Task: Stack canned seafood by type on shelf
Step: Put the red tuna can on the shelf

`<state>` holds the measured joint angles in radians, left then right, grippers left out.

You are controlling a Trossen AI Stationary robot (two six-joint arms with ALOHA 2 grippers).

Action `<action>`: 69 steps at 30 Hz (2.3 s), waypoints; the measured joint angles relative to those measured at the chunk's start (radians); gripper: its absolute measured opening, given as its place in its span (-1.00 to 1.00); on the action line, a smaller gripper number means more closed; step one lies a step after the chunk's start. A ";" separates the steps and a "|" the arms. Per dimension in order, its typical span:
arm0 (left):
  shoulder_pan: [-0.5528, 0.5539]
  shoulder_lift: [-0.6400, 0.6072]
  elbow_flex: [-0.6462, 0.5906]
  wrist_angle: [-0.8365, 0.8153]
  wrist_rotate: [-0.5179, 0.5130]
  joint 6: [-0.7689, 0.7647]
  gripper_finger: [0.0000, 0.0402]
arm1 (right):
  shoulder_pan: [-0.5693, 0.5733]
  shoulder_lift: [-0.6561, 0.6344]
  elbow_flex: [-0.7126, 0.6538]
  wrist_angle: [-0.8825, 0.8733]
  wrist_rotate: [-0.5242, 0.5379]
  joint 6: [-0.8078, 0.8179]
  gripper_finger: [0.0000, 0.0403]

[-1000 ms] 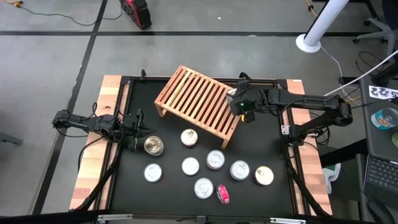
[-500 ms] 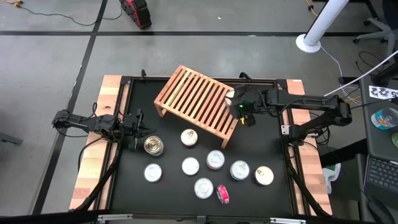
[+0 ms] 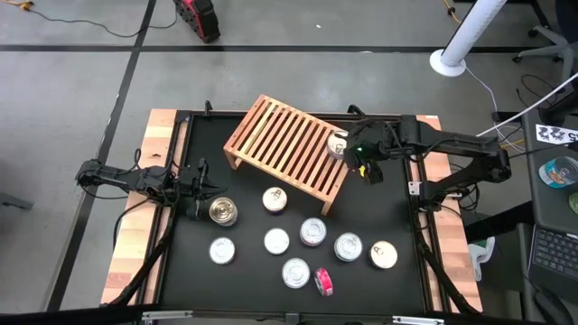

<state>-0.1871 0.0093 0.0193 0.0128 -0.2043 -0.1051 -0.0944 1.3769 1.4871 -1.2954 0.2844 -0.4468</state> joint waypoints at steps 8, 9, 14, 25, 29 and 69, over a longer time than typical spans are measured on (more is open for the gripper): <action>0.000 0.000 0.000 0.000 0.000 0.000 -0.97 | 0.103 -0.002 0.073 -0.138 -0.013 0.207 0.87; 0.000 0.000 0.000 0.000 0.000 0.000 -0.97 | 0.118 -0.002 0.076 -0.162 -0.011 0.231 0.87; 0.000 0.000 0.000 0.000 0.000 0.000 -0.97 | 0.196 -0.005 0.076 -0.235 -0.008 0.395 0.87; 0.000 0.000 0.000 0.000 0.000 0.000 -0.97 | 0.377 -0.005 0.075 -0.113 -0.008 0.742 0.87; 0.000 0.000 0.000 0.000 0.000 0.000 -0.97 | 0.463 -0.005 0.075 -0.102 -0.003 0.999 0.87; 0.000 0.000 0.000 0.000 0.000 -0.288 -0.97 | 0.931 0.099 -0.342 0.720 0.247 1.663 0.86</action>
<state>-0.1871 0.0093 0.0193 0.0132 -0.2047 -0.3927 0.8363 1.4762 1.1454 -0.5752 0.5311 1.2162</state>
